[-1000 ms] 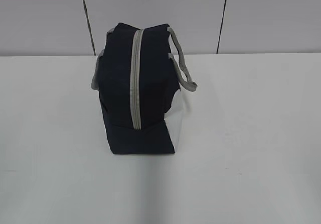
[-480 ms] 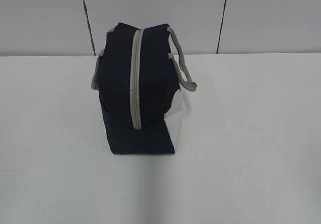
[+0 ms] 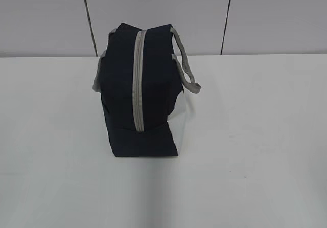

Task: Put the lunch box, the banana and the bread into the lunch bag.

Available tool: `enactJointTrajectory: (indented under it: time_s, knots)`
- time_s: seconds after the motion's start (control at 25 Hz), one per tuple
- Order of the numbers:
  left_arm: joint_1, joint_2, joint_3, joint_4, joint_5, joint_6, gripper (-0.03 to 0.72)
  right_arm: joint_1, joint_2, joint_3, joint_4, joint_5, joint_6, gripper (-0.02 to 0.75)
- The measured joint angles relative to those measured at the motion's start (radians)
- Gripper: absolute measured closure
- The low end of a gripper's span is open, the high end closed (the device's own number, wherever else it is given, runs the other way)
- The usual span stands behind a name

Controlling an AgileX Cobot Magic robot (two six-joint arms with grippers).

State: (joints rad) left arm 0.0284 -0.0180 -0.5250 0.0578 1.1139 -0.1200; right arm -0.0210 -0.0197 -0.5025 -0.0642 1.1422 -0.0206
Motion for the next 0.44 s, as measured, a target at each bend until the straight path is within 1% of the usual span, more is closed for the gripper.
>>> enactJointTrajectory:
  time_s: [0.44]
  knots:
    - [0.0,0.0,0.0,0.0,0.0,0.0,0.453,0.0,0.0,0.0,0.0,0.0,0.0,0.279]
